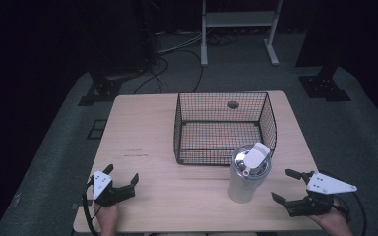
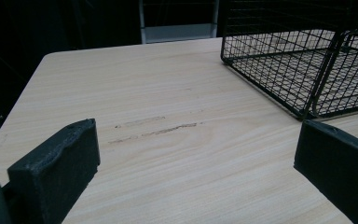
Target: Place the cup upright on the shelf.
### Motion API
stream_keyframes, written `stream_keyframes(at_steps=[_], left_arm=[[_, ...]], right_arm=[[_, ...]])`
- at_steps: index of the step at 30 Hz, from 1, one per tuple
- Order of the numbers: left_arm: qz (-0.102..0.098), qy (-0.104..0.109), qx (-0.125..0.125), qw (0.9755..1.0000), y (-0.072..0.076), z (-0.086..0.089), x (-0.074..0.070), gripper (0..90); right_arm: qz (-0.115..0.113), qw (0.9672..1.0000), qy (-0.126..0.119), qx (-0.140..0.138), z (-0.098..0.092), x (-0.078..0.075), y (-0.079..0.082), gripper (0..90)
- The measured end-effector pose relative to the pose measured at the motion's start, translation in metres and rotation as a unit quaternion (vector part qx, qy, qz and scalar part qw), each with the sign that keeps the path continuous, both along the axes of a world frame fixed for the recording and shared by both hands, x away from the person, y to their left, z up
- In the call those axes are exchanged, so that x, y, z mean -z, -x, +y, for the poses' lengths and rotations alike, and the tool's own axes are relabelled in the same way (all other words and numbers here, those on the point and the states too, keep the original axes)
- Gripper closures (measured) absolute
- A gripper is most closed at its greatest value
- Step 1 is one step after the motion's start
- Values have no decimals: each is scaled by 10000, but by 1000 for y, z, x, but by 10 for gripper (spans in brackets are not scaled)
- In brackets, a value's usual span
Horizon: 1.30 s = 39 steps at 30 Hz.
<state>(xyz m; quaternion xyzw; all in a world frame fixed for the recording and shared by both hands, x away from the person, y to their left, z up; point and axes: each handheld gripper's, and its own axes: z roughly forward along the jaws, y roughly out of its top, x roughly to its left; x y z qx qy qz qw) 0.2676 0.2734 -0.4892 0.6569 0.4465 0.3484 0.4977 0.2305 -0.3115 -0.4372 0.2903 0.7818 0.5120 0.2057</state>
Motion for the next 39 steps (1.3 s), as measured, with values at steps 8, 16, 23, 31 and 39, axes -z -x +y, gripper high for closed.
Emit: stream_keyframes(at_steps=[8,16,23,31,39], left_arm=[[-15,-26,10,10000,0,0,0,0],[-27,-28,20,10000,1,0,0,0],[-32,-37,13,10000,1,-1,0,0],[-39,-36,21,10000,1,-1,0,0],[-51,-36,30,10000,1,-1,0,0]], right_arm=[[67,9994,-35,-326,15,-2,0,76],[72,9983,-33,-575,31,-3,-3,76],[142,9975,-51,-687,40,1,-11,76],[158,9974,-78,-696,45,3,-16,76],[118,9973,-101,-715,52,4,-23,76]])
